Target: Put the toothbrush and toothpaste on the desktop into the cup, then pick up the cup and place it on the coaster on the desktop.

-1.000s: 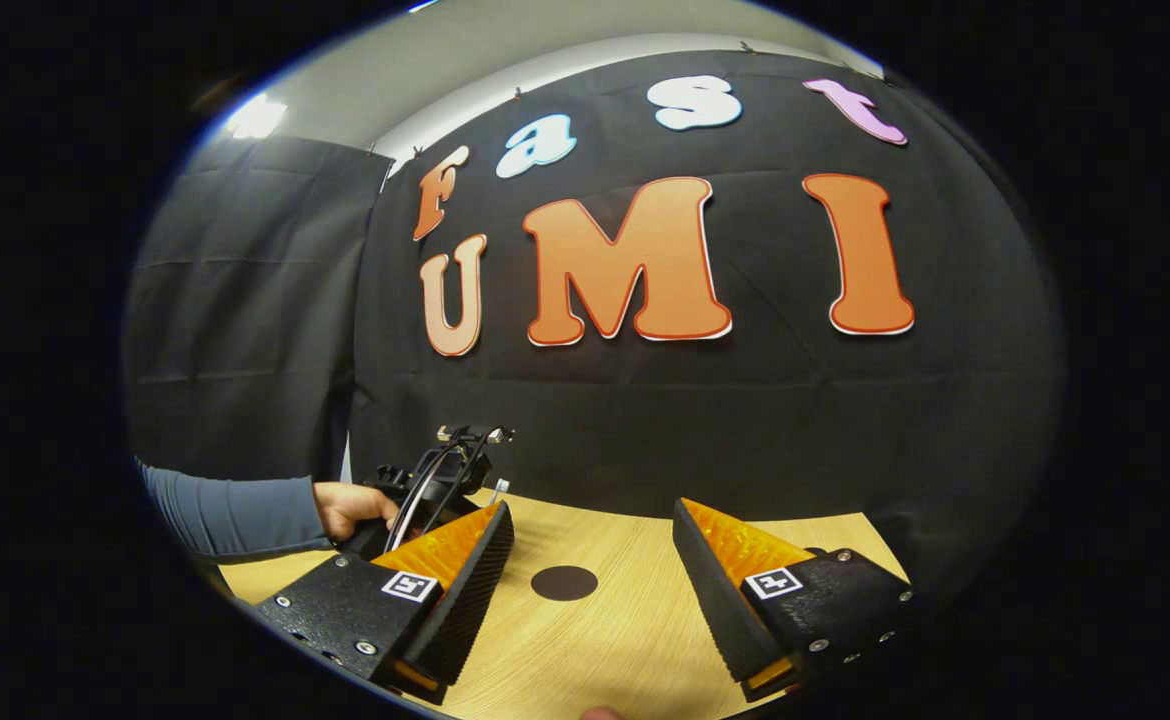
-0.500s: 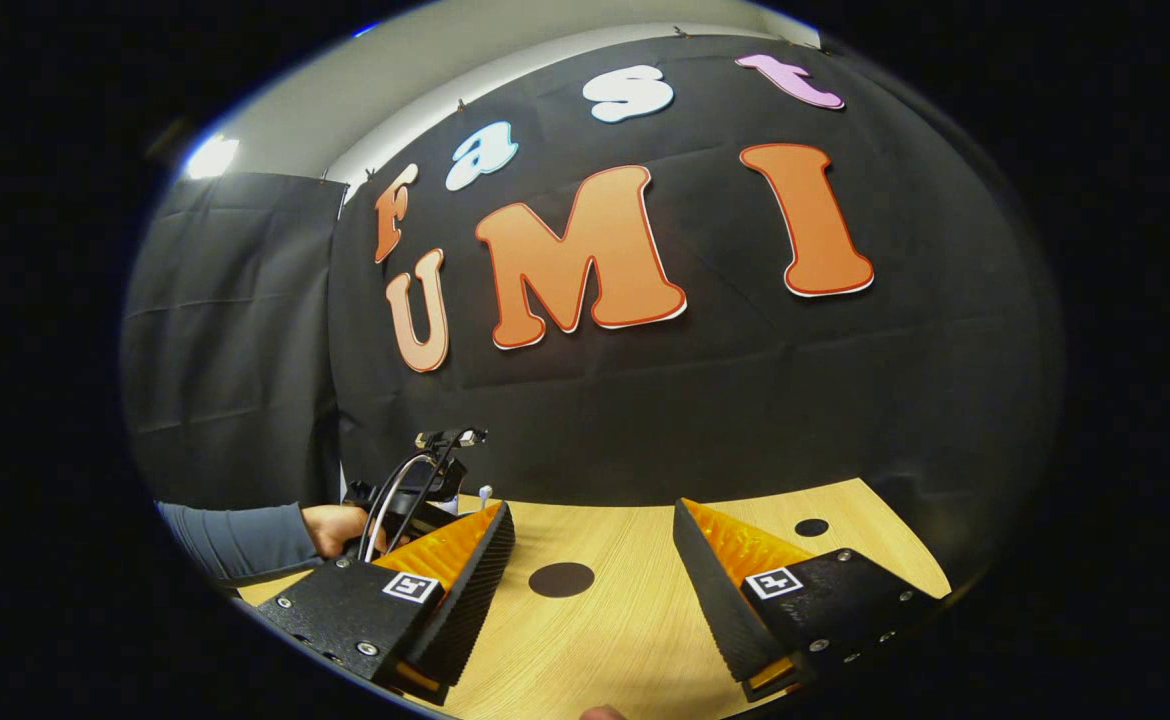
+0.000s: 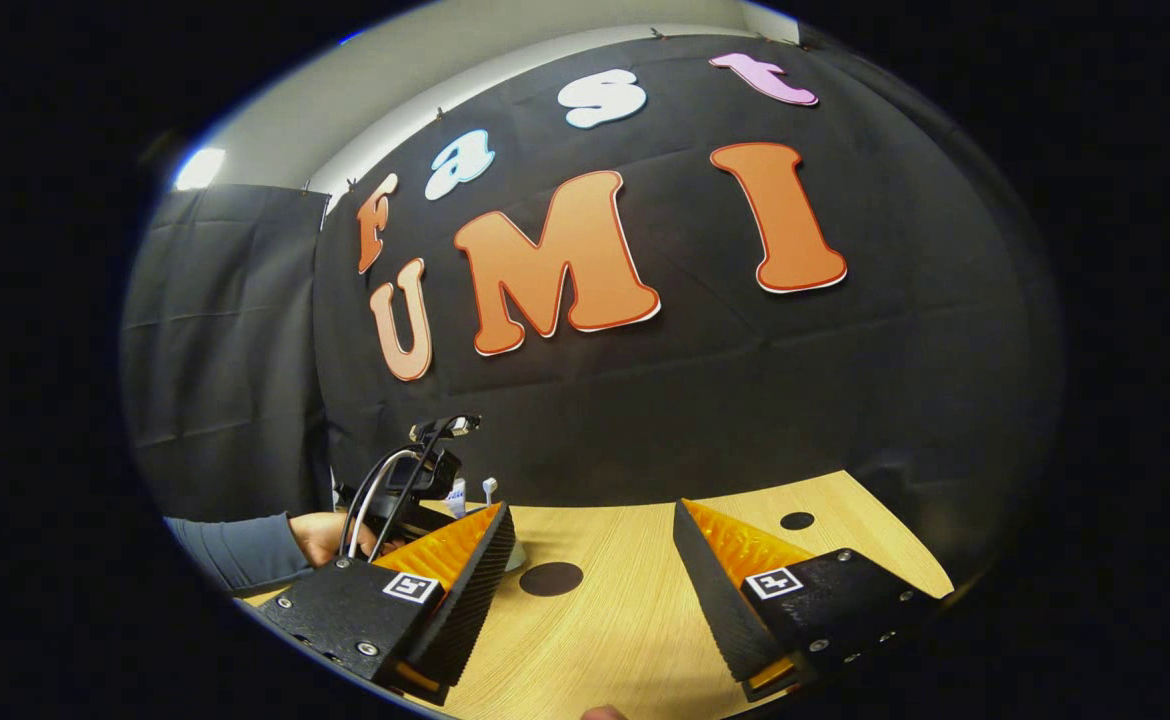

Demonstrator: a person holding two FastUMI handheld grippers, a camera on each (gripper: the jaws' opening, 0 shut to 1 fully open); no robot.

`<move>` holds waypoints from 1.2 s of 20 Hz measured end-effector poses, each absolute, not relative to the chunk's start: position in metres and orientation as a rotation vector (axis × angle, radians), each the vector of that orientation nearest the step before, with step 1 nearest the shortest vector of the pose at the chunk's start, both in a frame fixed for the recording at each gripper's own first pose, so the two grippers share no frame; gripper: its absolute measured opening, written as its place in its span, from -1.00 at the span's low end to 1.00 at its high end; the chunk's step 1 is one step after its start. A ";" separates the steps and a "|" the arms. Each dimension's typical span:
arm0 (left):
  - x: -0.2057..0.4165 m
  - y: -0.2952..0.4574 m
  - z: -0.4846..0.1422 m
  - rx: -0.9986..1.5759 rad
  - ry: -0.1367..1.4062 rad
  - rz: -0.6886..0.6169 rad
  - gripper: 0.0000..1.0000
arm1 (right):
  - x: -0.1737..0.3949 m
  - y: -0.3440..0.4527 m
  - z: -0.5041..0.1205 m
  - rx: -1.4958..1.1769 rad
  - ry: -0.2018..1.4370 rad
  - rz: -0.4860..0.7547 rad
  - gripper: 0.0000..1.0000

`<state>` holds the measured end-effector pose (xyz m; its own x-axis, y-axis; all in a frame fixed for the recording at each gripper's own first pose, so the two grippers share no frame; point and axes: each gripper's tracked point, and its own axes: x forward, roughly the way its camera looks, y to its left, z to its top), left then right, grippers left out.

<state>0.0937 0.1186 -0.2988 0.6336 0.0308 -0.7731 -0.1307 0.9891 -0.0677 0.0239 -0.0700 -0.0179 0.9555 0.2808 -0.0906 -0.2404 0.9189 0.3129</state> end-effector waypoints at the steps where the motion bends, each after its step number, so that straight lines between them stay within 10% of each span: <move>1: 0.095 0.120 -0.302 -0.117 0.874 0.077 -0.66 | 0.022 -0.073 -0.021 0.302 0.139 0.262 0.92; 10: 0.094 0.112 -0.304 -0.090 0.899 0.004 -0.64 | 0.010 -0.089 -0.033 0.265 0.173 0.209 0.92; 12: 0.095 0.111 -0.291 -0.043 0.842 -0.012 -0.44 | 0.008 -0.086 -0.032 0.261 0.176 0.205 0.93; 15: 0.090 0.114 -0.261 -0.021 0.765 -0.025 0.58 | 0.004 -0.084 -0.029 0.242 0.174 0.193 0.92; 17: 0.085 0.118 -0.242 -0.009 0.712 -0.025 0.81 | 0.000 -0.078 -0.023 0.235 0.164 0.193 0.92; 24: 0.049 0.128 -0.194 0.129 0.528 -0.029 0.99 | -0.016 -0.045 0.017 0.151 0.089 0.198 0.92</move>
<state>0.0493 0.1282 -0.1939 0.8634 0.0058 -0.5045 0.0609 0.9914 0.1156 -0.0162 -0.0453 0.0166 0.9766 0.2024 -0.0730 -0.1891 0.9691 0.1583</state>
